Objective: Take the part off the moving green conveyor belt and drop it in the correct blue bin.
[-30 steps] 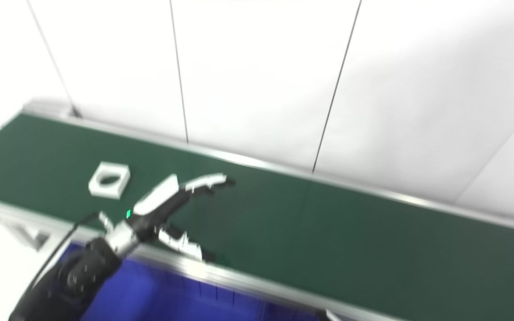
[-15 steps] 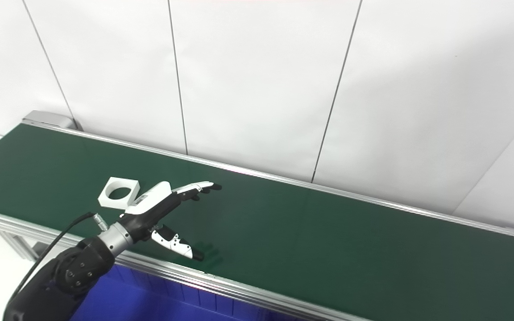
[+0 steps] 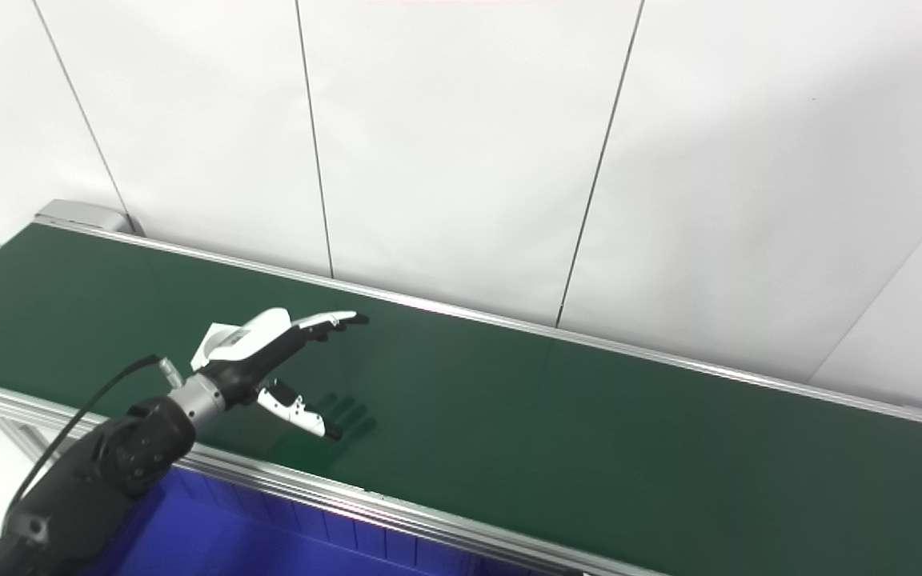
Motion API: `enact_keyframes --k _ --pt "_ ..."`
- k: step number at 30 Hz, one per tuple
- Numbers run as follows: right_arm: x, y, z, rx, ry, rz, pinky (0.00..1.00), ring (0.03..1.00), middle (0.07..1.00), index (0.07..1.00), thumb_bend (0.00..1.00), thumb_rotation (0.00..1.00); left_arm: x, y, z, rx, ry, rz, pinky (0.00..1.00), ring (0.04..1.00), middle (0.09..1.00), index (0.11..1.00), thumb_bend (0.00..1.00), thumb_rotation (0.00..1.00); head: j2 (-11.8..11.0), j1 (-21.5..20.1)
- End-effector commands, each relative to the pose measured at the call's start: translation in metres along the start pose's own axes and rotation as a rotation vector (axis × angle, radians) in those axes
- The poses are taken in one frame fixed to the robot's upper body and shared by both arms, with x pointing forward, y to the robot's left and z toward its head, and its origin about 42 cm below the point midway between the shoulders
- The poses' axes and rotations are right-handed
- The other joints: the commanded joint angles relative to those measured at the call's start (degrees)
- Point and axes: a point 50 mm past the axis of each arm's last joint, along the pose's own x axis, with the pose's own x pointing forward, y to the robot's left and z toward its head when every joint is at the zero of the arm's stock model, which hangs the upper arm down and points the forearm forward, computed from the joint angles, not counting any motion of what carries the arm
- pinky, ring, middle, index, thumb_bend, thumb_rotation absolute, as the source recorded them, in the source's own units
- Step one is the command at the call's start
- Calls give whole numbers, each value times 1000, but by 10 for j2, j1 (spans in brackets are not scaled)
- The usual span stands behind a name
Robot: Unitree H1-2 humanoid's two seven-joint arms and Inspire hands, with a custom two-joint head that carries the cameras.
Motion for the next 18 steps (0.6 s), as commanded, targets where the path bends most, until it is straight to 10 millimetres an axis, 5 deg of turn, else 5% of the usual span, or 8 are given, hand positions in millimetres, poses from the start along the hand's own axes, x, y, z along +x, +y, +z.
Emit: enact_keyframes --k 1,18 --pt "1 -5 9 10 -73 -40 644 790 824 825 1000 266 11 30 2 76 -19 69 834 909 928 917 896 321 2 3" --pt "1 -6 8 17 -81 -44 621 767 816 825 1000 252 40 51 -17 213 99 25 1000 980 961 940 1000 229 4 10"
